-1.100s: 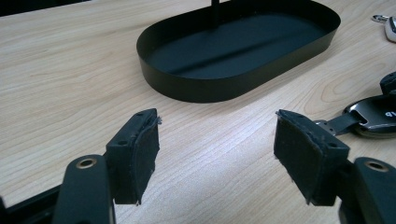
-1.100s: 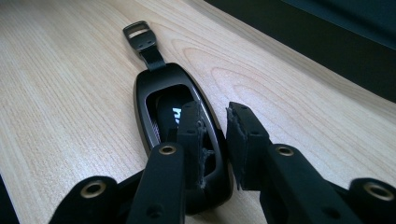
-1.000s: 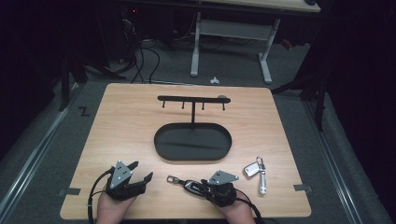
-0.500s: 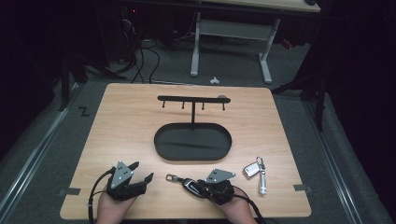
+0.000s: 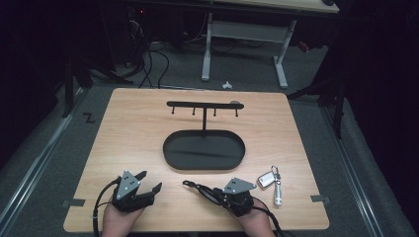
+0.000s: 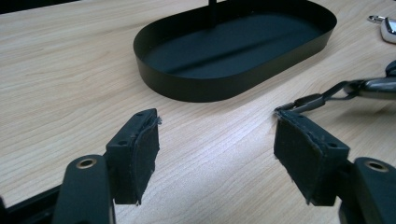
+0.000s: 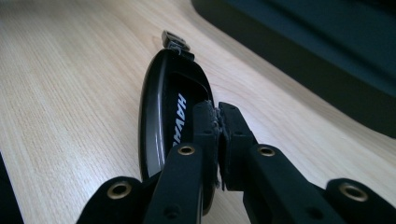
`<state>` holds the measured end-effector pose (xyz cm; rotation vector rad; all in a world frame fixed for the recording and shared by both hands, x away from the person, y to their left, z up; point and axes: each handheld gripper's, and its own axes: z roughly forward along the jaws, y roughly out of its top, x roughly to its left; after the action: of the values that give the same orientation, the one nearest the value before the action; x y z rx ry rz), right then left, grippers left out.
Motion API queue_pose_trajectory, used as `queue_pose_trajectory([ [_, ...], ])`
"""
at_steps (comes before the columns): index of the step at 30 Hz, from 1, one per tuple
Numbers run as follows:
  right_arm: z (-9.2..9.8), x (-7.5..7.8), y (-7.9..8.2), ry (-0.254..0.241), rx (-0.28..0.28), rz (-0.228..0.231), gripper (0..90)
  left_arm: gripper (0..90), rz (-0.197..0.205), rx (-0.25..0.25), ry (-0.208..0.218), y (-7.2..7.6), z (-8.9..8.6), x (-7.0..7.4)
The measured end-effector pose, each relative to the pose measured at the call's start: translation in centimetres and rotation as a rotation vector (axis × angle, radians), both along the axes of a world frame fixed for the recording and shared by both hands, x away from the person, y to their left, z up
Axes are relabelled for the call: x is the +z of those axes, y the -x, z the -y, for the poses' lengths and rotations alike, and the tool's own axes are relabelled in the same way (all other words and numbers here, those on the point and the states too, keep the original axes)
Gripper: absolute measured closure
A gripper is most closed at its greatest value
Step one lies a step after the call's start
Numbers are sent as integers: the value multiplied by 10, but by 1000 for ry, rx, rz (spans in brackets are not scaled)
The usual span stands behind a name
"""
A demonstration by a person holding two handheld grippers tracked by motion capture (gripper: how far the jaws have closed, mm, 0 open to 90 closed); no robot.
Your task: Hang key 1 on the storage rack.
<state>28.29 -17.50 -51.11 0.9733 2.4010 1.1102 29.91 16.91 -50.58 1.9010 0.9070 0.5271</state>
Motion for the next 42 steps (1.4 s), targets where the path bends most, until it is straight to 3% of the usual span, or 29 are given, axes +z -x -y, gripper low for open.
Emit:
queue_pose_trajectory([
  [6,23,10,8,-14,-63,23,871,315,5,-21,7,-4,10,1],
  [12,60,20,20,28,-145,76,870,315,4,-54,11,-11,20,1],
  [14,72,17,21,47,-178,70,870,316,7,-62,18,-13,24,2],
  [16,85,13,21,33,-213,41,870,316,14,-70,18,-15,27,2],
  [20,97,5,19,41,-244,6,870,316,12,-81,22,-20,31,2],
  [27,100,-7,19,69,-249,-39,861,317,12,-84,24,-21,32,3],
  [30,99,-4,20,48,-238,-49,814,316,12,-80,25,-20,30,3],
  [36,94,3,20,37,-222,-49,816,317,11,-66,36,-19,24,3],
  [42,92,9,15,40,-243,-59,763,315,8,-54,34,-19,19,2],
])
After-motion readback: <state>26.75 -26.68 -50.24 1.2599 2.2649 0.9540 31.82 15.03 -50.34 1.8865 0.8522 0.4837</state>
